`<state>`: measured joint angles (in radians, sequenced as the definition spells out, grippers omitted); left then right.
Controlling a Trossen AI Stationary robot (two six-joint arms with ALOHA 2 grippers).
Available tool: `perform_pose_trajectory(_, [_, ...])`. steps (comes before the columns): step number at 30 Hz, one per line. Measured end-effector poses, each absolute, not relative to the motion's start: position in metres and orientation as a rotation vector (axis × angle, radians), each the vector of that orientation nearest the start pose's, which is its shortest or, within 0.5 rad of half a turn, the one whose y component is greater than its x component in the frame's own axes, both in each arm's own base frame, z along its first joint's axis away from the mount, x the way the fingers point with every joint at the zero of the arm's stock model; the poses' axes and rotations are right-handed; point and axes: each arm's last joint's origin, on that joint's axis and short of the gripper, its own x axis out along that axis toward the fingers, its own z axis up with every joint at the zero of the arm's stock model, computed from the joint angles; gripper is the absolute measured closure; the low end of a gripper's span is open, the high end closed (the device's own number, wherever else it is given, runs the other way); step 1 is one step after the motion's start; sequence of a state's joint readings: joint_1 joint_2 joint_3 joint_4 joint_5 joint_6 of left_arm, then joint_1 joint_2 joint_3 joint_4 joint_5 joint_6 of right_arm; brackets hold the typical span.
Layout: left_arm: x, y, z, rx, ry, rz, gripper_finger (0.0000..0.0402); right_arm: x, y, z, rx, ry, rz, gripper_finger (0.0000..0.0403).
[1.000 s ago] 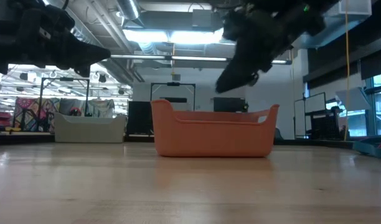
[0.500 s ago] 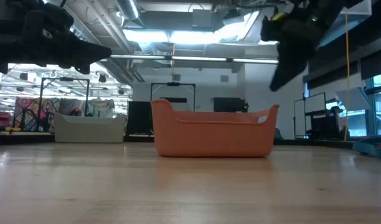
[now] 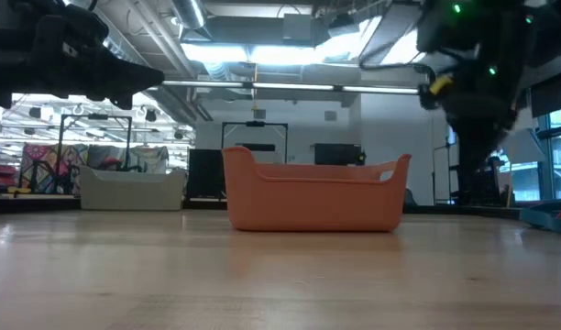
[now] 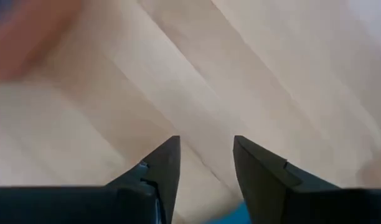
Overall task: Sort rubber bands into baskets
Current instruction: Put the blue rubber band into the orange bin
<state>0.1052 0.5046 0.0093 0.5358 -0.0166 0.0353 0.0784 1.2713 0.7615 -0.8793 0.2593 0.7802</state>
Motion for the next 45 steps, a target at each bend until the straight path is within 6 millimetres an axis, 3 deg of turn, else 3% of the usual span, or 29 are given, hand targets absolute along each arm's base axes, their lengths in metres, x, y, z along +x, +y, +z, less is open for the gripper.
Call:
perform_pose_trajectory(16, [0.129, 0.014, 0.171, 0.035, -0.039, 0.123, 0.0396, 0.172, 0.008, 0.161, 0.651, 1.319, -0.939, 0.0252])
perform_pose_trajectory(33, [0.129, 0.014, 0.171, 0.030, -0.039, 0.122, 0.0396, 0.165, 0.007, 0.145, 0.666, 1.316, -0.934, 0.0253])
perform_pose_trajectory(37, [0.129, 0.014, 0.171, 0.030, -0.039, 0.122, 0.0396, 0.165, 0.007, 0.145, 0.653, 1.307, -0.938, 0.0278])
perform_pose_trajectory(45, [0.129, 0.014, 0.171, 0.030, -0.039, 0.122, 0.0396, 0.165, 0.007, 0.145, 0.631, 1.315, -0.921, 0.0387])
